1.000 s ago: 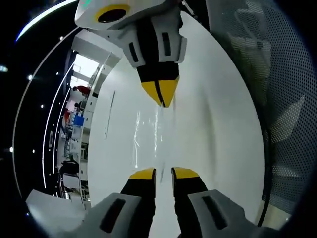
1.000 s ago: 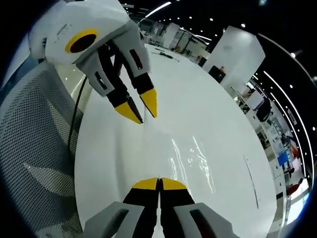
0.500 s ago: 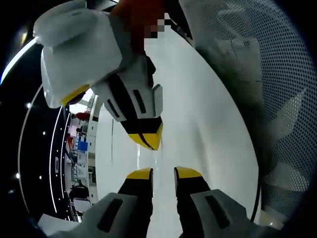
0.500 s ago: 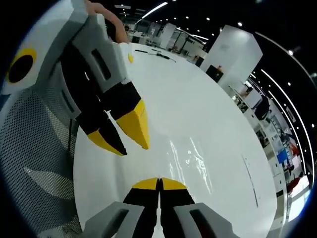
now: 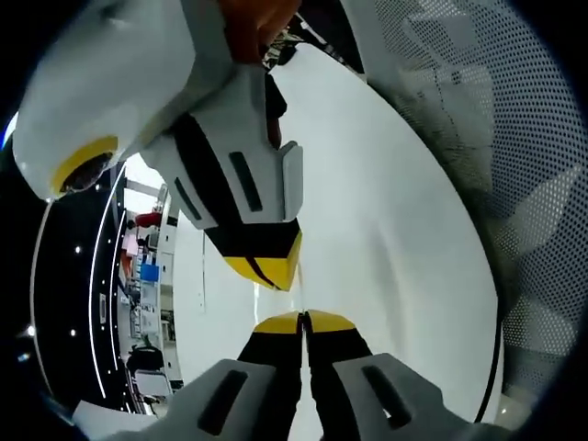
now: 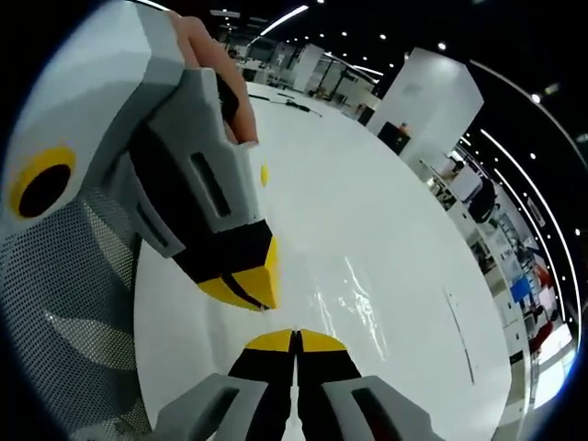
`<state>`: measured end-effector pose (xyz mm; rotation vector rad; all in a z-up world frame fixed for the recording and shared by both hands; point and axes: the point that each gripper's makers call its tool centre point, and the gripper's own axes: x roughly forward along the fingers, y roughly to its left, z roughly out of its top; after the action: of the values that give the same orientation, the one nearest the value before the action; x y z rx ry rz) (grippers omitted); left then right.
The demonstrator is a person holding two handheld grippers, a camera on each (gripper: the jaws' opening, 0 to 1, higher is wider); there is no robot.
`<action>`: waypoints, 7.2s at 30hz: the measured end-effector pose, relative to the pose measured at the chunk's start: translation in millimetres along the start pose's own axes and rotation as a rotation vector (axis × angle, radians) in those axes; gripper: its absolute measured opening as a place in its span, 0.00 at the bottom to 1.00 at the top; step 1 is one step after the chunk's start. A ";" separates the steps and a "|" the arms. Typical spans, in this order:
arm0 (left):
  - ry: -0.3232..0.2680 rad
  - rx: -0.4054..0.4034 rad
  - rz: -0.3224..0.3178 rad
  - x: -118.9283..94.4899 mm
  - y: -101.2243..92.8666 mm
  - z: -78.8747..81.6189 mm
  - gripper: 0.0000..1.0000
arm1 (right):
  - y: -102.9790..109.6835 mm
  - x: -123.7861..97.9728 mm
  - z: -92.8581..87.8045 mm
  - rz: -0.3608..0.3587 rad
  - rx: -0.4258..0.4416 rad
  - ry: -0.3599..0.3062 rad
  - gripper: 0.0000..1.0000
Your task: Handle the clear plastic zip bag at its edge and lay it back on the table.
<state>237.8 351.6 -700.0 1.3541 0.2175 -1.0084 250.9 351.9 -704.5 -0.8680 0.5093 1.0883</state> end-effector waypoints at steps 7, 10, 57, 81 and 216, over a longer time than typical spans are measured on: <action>-0.007 0.006 -0.007 0.9 -1.8 -0.8 0.00 | -1.5 -0.5 0.5 -0.005 0.002 -0.002 0.00; -0.009 0.010 -0.012 1.2 -3.2 -1.1 0.00 | -4.2 -0.8 1.3 -0.014 0.008 -0.003 0.00; 0.043 -0.119 -0.044 20.7 -14.4 -18.3 0.00 | -75.9 -8.3 29.3 -0.169 0.062 -0.036 0.00; 0.067 -0.150 -0.029 22.3 -11.3 -25.9 0.00 | -52.6 -0.2 23.5 -0.100 0.028 -0.020 0.00; -0.019 -1.249 0.010 -51.2 -30.5 -102.8 0.77 | -13.7 -61.9 -96.3 -0.147 0.780 -0.128 0.82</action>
<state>228.3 469.1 -715.0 0.2003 0.6860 -0.6389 243.4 237.0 -710.1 -0.1448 0.6825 0.7087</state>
